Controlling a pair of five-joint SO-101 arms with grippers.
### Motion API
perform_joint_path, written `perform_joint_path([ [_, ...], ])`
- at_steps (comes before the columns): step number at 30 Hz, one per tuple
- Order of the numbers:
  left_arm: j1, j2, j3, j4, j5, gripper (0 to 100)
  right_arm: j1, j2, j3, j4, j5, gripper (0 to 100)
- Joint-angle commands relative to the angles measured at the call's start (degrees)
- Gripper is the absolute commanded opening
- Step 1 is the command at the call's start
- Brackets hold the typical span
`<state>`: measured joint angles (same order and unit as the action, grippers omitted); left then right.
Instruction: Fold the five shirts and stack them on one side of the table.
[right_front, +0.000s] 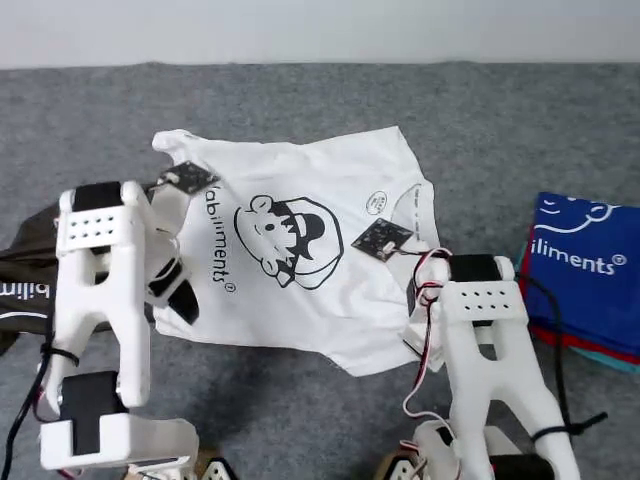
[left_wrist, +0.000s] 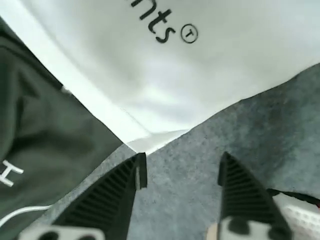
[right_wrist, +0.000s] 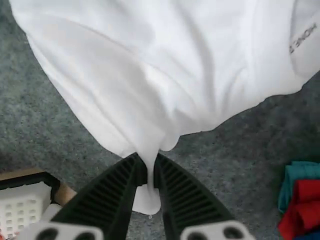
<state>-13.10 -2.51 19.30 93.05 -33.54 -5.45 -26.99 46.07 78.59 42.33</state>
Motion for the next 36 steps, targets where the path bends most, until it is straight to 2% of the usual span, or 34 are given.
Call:
perform_joint_path([
  [1, -0.9, -2.3, 3.6, -4.1, -2.6, 25, 1.1, -2.2, -3.2, 0.3, 0.4, 0.9],
  [10, -3.0, 11.5, 6.0, -12.6, -2.6, 25, 1.0, -1.8, -3.2, 0.0, 0.4, 0.9],
  [18, -2.5, 23.4, 5.6, -14.5, -2.6, 17, 1.0, -2.2, -3.2, 0.0, 0.6, 0.9],
  [25, -2.5, 24.2, 4.0, -15.8, 2.2, 15, 1.0, -2.3, -3.3, 0.0, 0.5, 0.9],
  [30, -1.6, 23.6, 4.3, -15.3, 0.5, 1, 3.2, -2.3, -8.0, 0.7, 0.4, 0.9],
  [33, 0.3, 19.9, 3.5, -12.0, 0.4, 1, 5.9, -2.3, -12.8, 0.7, 0.6, 0.9],
  [36, 2.8, 10.5, 1.6, -7.5, 0.5, 1, 7.3, -2.3, -20.3, 4.4, 0.7, 0.9],
])
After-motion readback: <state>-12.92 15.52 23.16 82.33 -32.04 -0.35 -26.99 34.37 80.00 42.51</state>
